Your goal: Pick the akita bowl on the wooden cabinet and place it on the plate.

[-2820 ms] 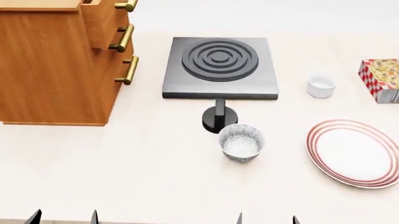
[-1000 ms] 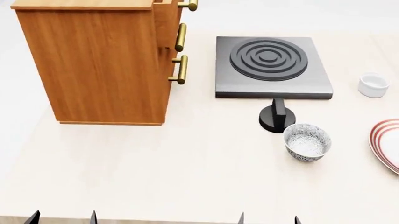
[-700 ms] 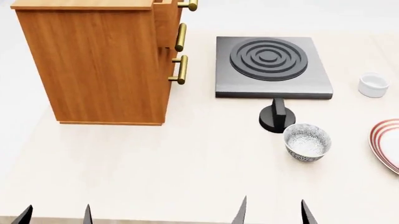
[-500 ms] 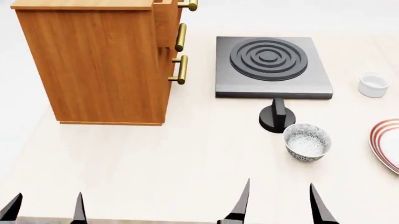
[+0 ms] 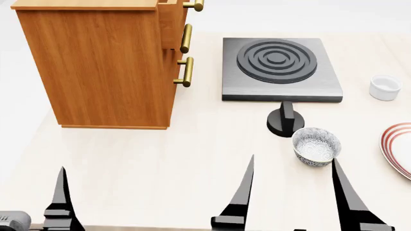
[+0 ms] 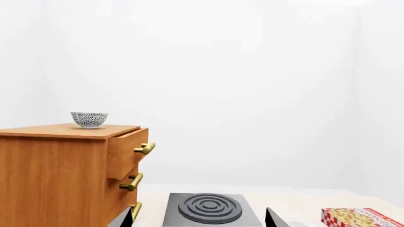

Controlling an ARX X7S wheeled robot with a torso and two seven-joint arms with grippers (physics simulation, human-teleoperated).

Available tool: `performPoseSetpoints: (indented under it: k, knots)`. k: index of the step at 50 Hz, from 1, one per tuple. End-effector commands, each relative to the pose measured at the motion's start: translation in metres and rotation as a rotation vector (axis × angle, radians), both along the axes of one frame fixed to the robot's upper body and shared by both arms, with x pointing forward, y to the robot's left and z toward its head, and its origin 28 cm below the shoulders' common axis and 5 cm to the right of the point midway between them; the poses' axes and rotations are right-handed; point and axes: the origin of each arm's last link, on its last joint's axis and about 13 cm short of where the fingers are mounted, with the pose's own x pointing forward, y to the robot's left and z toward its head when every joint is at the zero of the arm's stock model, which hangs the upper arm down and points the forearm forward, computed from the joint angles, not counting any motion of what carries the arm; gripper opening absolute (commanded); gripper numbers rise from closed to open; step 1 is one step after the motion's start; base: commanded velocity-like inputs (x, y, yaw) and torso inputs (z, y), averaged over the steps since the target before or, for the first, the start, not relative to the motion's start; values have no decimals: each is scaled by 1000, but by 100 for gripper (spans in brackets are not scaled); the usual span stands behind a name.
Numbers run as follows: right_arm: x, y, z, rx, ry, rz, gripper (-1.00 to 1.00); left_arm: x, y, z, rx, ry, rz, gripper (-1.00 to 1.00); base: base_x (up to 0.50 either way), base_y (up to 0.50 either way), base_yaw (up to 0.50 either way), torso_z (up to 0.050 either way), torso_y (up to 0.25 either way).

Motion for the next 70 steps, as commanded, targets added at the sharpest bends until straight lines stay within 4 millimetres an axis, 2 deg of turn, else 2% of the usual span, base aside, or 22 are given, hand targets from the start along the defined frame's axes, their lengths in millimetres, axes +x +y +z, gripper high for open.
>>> performPoseSetpoints:
  k: [1,7,11,16,24,46,70]
  knots:
    - [-19,3,26,-17,-98,15,100,-16,0,31,1,-87,-6,100,0,0,0,0,0]
    - [-29,4,37,-37,-140,27,100,-14,0,42,14,-103,-6,100,0,0,0,0,0]
    - [-33,6,40,-37,-148,35,100,-3,0,61,34,-129,1,100,0,0,0,0,0]
    - [-32,7,37,-34,-140,40,100,11,-3,86,51,-160,-18,100,0,0,0,0,0]
    - [-32,7,36,-31,-144,42,100,23,-6,111,37,-189,-39,100,0,0,0,0,0]
    - [-33,6,38,-21,-179,40,100,33,-19,167,42,-282,-116,100,9,0,0,0,0]
    - [-34,8,38,-24,-183,57,100,14,-16,182,38,-354,-116,100,436,0,0,0,0]
